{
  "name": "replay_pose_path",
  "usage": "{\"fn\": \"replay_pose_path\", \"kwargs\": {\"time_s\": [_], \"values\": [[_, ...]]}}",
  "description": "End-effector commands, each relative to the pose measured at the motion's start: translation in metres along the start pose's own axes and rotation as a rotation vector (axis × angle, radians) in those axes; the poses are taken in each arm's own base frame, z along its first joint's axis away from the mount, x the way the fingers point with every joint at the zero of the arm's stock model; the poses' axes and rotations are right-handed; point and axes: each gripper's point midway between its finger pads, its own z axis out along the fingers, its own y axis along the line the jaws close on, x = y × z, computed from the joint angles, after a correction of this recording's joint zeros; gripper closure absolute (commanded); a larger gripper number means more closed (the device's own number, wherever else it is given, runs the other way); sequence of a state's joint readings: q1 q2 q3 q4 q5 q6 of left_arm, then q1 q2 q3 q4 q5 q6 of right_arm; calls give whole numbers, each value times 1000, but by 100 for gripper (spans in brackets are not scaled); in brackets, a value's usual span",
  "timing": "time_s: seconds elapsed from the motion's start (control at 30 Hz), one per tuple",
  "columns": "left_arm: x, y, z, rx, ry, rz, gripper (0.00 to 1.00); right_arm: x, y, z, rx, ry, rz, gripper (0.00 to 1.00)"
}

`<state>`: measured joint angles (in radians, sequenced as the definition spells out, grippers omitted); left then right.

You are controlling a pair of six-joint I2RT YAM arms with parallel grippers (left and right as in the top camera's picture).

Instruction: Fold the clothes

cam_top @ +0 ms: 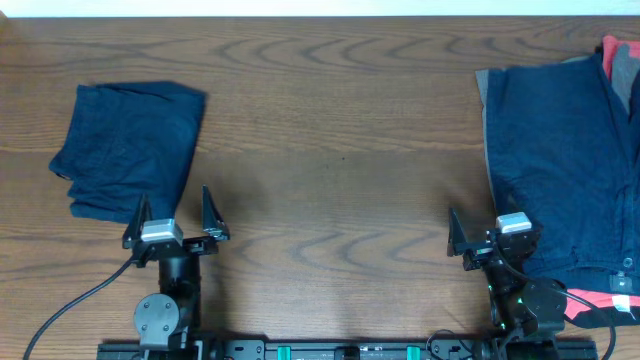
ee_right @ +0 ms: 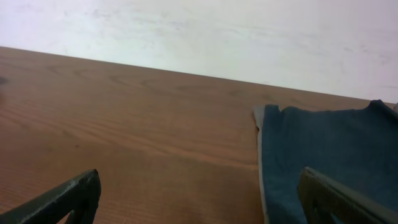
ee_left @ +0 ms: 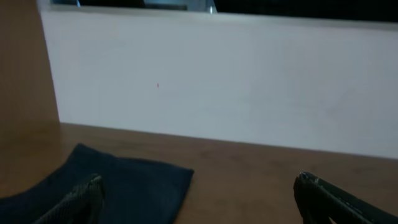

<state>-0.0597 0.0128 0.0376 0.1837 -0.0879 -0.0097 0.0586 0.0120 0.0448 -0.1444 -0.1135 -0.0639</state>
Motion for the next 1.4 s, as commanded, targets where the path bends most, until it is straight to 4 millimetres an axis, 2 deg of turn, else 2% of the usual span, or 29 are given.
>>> {"fn": "replay_pose_path", "kwargs": {"time_s": [0.0, 0.13, 0.27, 1.37], "values": [[20, -2, 0, 19, 47, 27, 2, 0, 0, 0, -1, -4, -16, 1], [40, 0, -2, 14, 126, 37, 2, 0, 0, 0, 0, -4, -16, 1], [75, 3, -9, 0, 272, 22, 2, 0, 0, 0, -1, -4, -16, 1], [75, 3, -9, 0, 274, 22, 2, 0, 0, 0, -1, -4, -16, 1]]}}
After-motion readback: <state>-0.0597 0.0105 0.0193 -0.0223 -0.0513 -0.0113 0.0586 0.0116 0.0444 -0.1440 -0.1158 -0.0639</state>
